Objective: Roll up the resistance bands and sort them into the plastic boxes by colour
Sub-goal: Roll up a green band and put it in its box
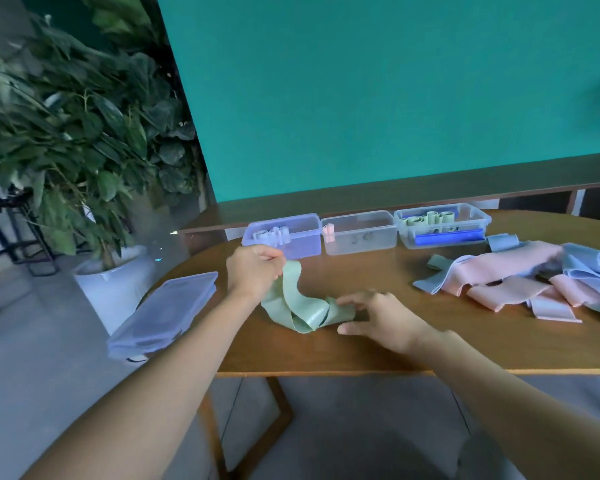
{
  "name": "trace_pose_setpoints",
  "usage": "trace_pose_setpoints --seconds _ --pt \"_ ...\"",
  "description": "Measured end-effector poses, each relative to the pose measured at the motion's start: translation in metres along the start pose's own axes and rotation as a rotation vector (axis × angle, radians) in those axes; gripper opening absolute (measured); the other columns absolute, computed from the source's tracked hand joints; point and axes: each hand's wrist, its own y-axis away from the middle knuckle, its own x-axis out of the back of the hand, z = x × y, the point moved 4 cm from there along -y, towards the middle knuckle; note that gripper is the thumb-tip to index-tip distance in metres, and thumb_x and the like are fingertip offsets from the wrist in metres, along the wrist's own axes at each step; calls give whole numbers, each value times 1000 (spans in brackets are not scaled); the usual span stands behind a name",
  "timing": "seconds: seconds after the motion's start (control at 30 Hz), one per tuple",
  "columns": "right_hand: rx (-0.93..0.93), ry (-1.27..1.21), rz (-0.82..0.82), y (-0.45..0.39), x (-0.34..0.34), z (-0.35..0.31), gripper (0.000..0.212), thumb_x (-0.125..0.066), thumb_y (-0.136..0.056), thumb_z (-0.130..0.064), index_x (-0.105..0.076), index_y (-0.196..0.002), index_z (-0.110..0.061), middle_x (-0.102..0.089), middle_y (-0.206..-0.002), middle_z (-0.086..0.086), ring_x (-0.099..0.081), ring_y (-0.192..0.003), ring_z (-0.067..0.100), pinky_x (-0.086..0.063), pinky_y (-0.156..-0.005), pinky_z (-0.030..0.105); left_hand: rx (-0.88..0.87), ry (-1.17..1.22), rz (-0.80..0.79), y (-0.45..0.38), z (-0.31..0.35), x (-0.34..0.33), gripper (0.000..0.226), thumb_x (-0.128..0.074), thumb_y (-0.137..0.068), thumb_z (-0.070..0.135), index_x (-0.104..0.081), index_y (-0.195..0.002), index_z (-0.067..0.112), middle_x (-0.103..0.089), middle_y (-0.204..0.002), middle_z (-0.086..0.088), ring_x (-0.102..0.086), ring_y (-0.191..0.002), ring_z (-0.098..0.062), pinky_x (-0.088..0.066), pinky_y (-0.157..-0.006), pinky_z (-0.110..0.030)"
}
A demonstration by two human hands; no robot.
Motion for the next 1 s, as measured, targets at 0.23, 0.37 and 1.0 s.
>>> trace_pose_setpoints --seconds 0.23,0.37,1.0 --pt "97 310 -54 -30 -16 -6 43 -65 -95 -42 -57 -137 -44 -46 -141 -12 -38 -129 18 -33 -112 44 7 12 -13 -11 -37 8 16 -70 -86 11 -80 -87 24 -74 -69 6 -70 -65 -10 -61 -79 -34" --pt "136 190 -19 -45 -4 -7 16 -75 -89 -35 -76 -104 -32 -61 -104 -18 -55 -104 9 -45 -95 31 -81 -242 -217 -27 -45 12 16 -67 -93 16 -79 -99 25 -77 -89 8 -71 -90 -12 -54 -90 -28" --pt "-217 -764 227 -34 82 13 30 -75 -88 -35 -72 -105 -10 -72 -113 14 -70 -106 30 -58 -94 46 54 383 -519 0 15 34 30 -57 -101 28 -69 -114 5 -75 -107 -14 -72 -96 -28 -55 -89 -37"
